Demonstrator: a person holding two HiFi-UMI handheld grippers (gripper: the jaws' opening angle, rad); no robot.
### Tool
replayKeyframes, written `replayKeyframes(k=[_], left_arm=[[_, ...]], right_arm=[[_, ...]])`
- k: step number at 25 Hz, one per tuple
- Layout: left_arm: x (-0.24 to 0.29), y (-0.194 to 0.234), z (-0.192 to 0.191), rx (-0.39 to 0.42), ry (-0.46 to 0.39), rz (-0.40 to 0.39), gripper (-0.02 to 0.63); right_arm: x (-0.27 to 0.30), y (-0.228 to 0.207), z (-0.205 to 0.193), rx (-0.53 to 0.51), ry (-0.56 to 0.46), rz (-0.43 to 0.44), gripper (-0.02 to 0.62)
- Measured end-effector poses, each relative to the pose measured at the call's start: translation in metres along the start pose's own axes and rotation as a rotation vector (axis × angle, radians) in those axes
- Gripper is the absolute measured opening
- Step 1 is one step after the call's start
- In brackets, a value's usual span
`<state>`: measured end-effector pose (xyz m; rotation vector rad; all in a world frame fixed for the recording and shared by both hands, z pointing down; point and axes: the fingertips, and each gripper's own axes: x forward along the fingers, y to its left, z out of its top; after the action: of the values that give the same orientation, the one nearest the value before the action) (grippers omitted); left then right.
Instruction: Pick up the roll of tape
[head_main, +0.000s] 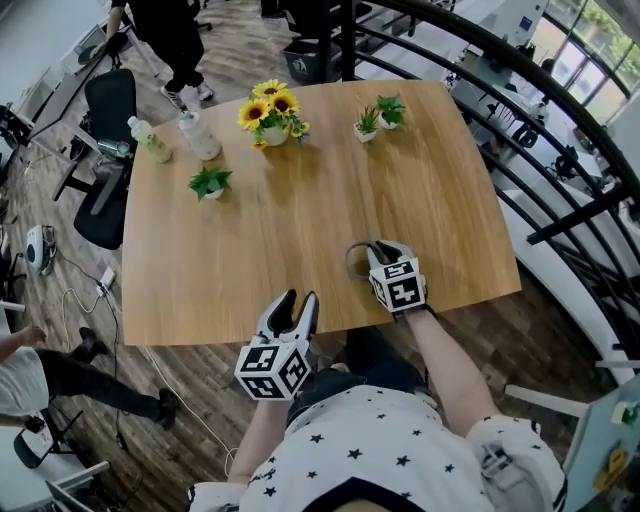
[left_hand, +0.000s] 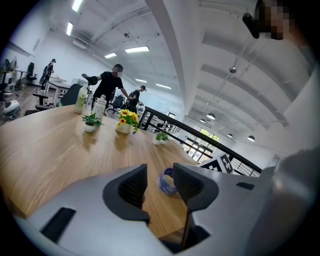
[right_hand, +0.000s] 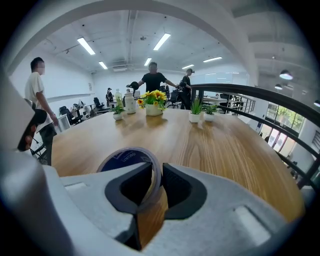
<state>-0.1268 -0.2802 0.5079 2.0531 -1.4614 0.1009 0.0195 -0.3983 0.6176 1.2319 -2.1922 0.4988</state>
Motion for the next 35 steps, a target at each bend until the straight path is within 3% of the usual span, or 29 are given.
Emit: replayKeyframes(k=[35], left_arm=[[-0.113, -0.037, -0.018, 0.079, -0.115, -0.019, 0.156]], right_arm=[[-0.169, 0.079, 0.008, -0.003, -0.262, -0.002, 0.074]])
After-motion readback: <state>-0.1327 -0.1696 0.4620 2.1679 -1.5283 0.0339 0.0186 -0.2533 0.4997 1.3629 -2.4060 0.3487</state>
